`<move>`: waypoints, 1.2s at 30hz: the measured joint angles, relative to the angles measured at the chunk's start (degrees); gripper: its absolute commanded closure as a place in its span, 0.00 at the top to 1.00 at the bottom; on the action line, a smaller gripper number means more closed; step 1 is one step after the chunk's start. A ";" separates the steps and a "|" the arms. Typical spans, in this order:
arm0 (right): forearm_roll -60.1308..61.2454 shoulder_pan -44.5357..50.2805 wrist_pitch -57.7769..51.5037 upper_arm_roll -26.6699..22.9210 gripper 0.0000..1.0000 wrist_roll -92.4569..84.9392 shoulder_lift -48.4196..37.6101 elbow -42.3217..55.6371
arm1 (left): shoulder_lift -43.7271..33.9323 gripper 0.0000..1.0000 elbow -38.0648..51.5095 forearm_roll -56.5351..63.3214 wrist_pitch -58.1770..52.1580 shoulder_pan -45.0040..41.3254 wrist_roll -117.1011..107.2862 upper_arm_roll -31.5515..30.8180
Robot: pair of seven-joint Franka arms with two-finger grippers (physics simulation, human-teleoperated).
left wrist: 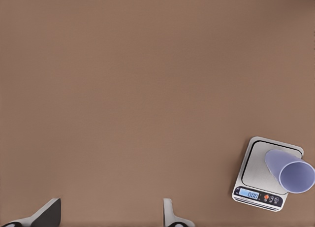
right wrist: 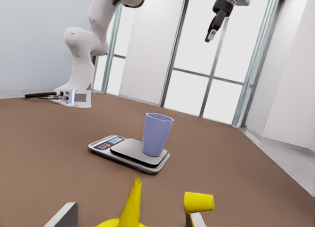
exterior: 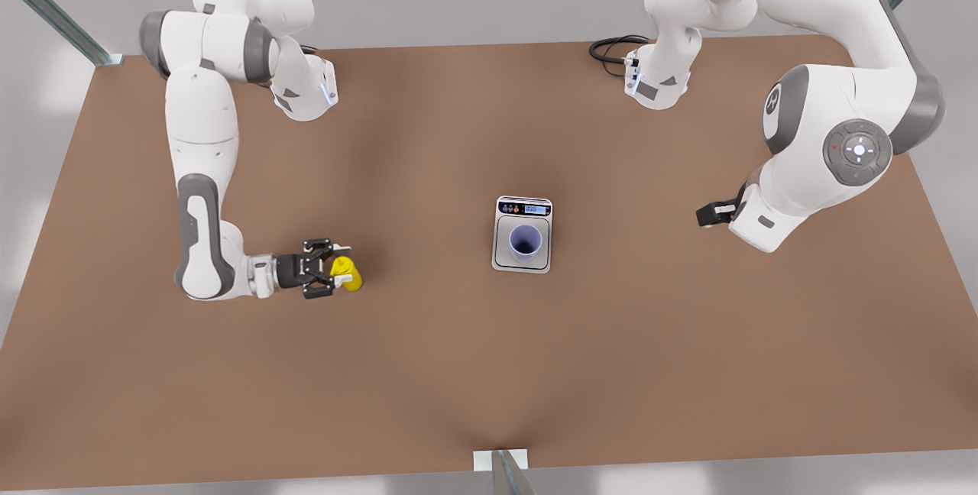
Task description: Move cup to the weight, pick up sauce bottle, pour sauce
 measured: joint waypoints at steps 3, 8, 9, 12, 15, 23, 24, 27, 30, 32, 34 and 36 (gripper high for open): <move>0.00 -0.09 -0.82 0.00 1.00 0.47 -1.24 -0.34 | -0.02 1.00 0.00 0.00 0.08 -0.01 -0.01 0.00; 0.20 -0.08 -2.45 0.08 1.00 4.02 -4.32 -0.36 | 0.00 1.00 -0.04 0.03 0.02 0.00 -0.01 0.08; 0.76 -0.09 -2.45 0.02 1.00 4.48 -4.48 -0.35 | -0.01 1.00 -0.04 0.05 0.00 0.00 -0.01 0.01; 0.79 -0.35 -3.16 0.00 1.00 7.45 -6.81 -0.44 | -0.02 1.00 -0.04 0.11 -0.01 0.01 -0.18 0.03; 0.75 -0.27 -2.46 0.00 1.00 7.09 -5.72 -0.14 | -0.02 1.00 0.01 0.15 -0.01 0.02 -0.18 0.03; 1.32 -0.09 -2.89 0.01 1.00 9.78 -7.47 -0.42 | -0.02 1.00 -0.03 0.21 -0.10 0.00 -0.27 0.01; 1.32 -0.04 -2.90 0.04 1.00 12.57 -9.06 -0.68 | -0.02 1.00 -0.04 0.23 -0.10 -0.02 -0.27 0.07; 1.24 0.30 -2.30 0.09 1.00 24.19 -11.91 -0.87 | -0.02 1.00 -0.02 0.30 -0.08 -0.01 -0.27 0.07; -6.46 1.17 9.47 0.17 1.00 47.23 -20.83 -1.57 | -0.02 1.00 0.05 0.33 -0.01 0.00 -0.10 0.09; -16.50 1.10 17.95 0.08 1.00 58.65 -24.59 -1.05 | -0.02 1.00 0.05 0.34 -0.01 0.00 -0.10 0.09; -26.59 1.13 23.29 0.13 1.00 78.22 -25.21 3.40 | -0.02 1.00 0.05 0.34 -0.01 0.00 -0.10 0.09; -40.26 1.07 27.46 0.17 1.00 95.02 -26.79 4.27 | -0.02 1.00 0.05 0.32 0.08 -0.02 0.07 0.07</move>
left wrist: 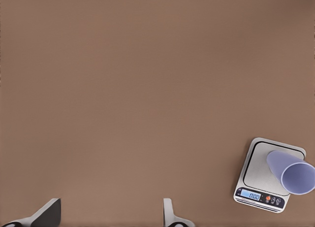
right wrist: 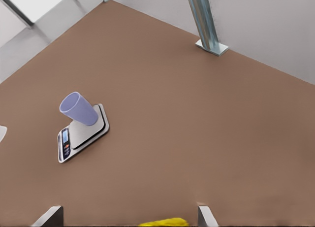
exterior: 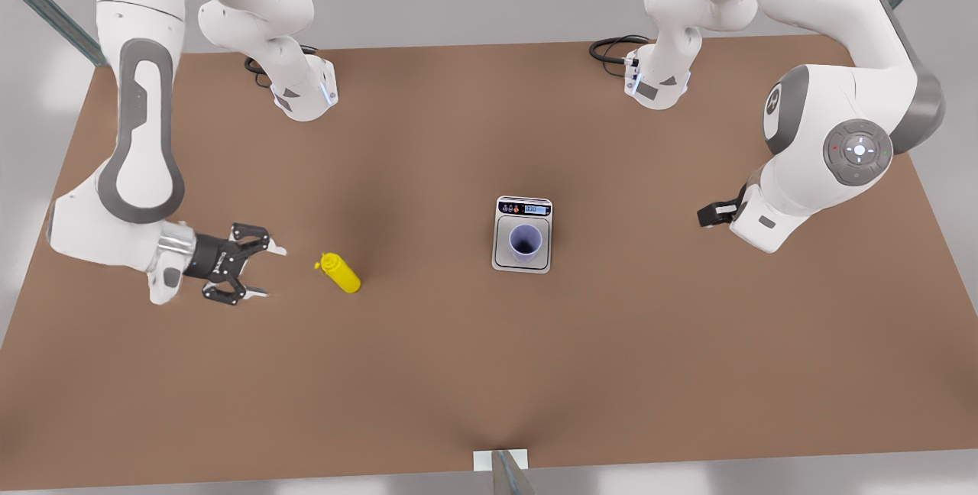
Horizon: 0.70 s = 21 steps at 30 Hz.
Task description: Move cup to the weight, pick up sauce bottle, pour sauce
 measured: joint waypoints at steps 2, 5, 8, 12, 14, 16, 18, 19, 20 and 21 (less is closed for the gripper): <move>-8.57 -0.70 0.12 -1.44 1.00 8.02 -0.04 1.53 | 0.00 1.00 0.09 0.00 0.00 0.11 0.01 0.01; -25.68 -1.02 -0.73 1.65 1.00 31.58 0.03 2.30 | 0.09 1.00 0.09 0.02 0.00 0.13 0.01 -0.04; -37.55 -6.89 -10.70 7.91 1.00 54.41 -0.86 7.01 | 0.09 1.00 0.09 0.02 0.00 0.11 0.01 0.01; -45.01 -7.24 -15.41 12.49 1.00 63.67 -2.04 7.59 | 0.09 1.00 0.09 0.03 0.00 0.11 0.10 0.02; -44.69 -9.50 -14.94 12.97 1.00 63.11 -1.56 7.52 | 0.09 1.00 0.09 0.03 0.00 0.12 0.19 -0.04; -44.38 -15.58 -15.19 20.65 1.00 63.19 -1.57 7.50 | 0.09 1.00 0.09 0.03 -0.05 0.12 0.01 -0.06; -44.38 -15.88 -15.22 20.84 1.00 63.11 -1.36 7.60 | 0.09 1.00 0.09 0.03 -0.09 0.10 -0.12 -0.01; -44.38 -15.99 -15.39 20.84 1.00 63.10 -1.67 7.68 | 0.09 1.00 0.09 0.03 -0.09 0.10 -0.16 0.01; -44.30 -15.94 -15.17 20.84 1.00 63.04 -1.44 8.29 | 0.09 1.00 0.09 0.03 -0.09 0.10 -0.16 -0.01; -44.30 -15.83 -14.99 20.84 1.00 63.18 -1.44 8.72 | 0.09 1.00 0.09 0.03 -0.07 0.12 -0.16 0.02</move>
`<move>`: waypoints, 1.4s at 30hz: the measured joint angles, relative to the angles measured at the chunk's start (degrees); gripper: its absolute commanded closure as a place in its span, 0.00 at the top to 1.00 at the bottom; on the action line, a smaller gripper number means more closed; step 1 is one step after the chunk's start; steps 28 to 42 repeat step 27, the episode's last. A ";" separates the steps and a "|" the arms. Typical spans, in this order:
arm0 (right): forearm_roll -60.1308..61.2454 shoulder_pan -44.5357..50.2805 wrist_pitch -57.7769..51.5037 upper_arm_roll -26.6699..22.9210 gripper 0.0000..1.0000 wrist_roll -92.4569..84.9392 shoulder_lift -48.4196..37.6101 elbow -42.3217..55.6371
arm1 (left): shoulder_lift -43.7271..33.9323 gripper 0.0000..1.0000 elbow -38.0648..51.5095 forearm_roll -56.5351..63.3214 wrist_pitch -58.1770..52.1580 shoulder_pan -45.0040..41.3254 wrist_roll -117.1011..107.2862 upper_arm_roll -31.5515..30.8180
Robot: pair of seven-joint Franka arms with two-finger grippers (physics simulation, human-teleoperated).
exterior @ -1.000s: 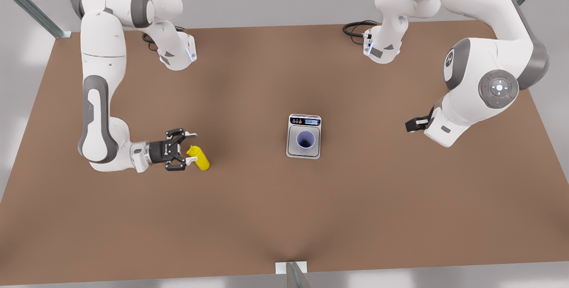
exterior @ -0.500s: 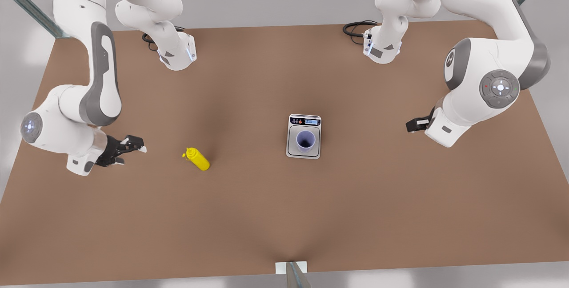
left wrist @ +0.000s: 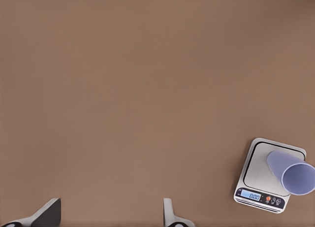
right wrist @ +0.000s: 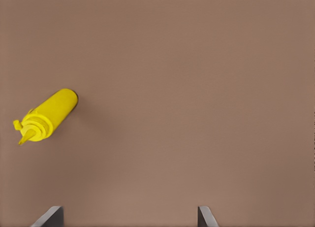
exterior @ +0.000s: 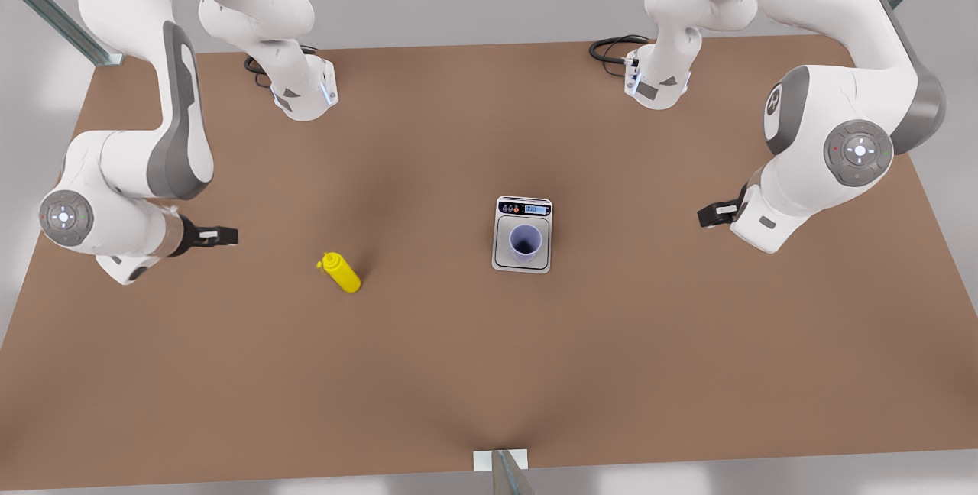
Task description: Move cup to the weight, pick up sauce bottle, pour sauce
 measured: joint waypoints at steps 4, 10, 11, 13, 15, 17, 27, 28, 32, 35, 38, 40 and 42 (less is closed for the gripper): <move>0.43 -0.56 -0.67 -0.09 1.00 0.59 1.68 3.85 | 0.00 1.00 0.00 0.00 -0.02 -0.05 -0.10 -0.02; -0.88 -2.96 -6.67 -0.59 1.00 0.98 -0.12 10.84 | 0.09 1.00 0.00 0.00 -0.02 0.00 -0.11 -0.01; -0.88 -3.20 -6.59 -0.62 1.00 0.98 0.25 10.92 | 0.09 1.00 0.00 0.00 -0.02 0.00 -0.09 0.00; -0.88 -3.04 -6.50 -0.61 1.00 0.98 1.04 10.92 | 0.09 1.00 0.00 0.00 -0.02 -0.01 -0.18 -0.08; -0.87 -2.94 -5.54 -0.53 1.00 0.98 1.75 11.01 | 0.09 1.00 0.00 0.00 -0.02 -0.01 -0.18 -0.07; -0.79 -3.14 -5.53 -0.53 1.00 0.98 1.75 11.09 | 0.44 1.00 0.00 0.00 -0.02 -0.11 -0.26 -0.03; -1.18 -3.17 -5.17 -0.59 1.00 1.05 1.84 11.18 | 0.44 1.00 0.00 0.00 -0.02 -0.11 -0.21 -0.09; -1.18 -3.17 -5.17 -0.59 1.00 1.05 1.84 11.18 | 0.44 1.00 0.00 0.00 -0.02 -0.11 -0.21 -0.09; -1.18 -3.17 -5.17 -0.59 1.00 1.05 1.84 11.18 | 0.44 1.00 0.00 0.00 -0.02 -0.11 -0.21 -0.09; -1.18 -3.17 -5.17 -0.59 1.00 1.05 1.84 11.18 | 0.44 1.00 0.00 0.00 -0.02 -0.11 -0.21 -0.09; -1.18 -3.17 -5.17 -0.59 1.00 1.05 1.84 11.18 | 0.44 1.00 0.00 0.00 -0.02 -0.11 -0.21 -0.09; -1.18 -3.17 -5.17 -0.59 1.00 1.05 1.84 11.18 | 0.44 1.00 0.00 0.00 -0.02 -0.11 -0.21 -0.09; -1.18 -3.17 -5.17 -0.59 1.00 1.05 1.84 11.18 | 0.44 1.00 0.00 0.00 -0.02 -0.11 -0.21 -0.09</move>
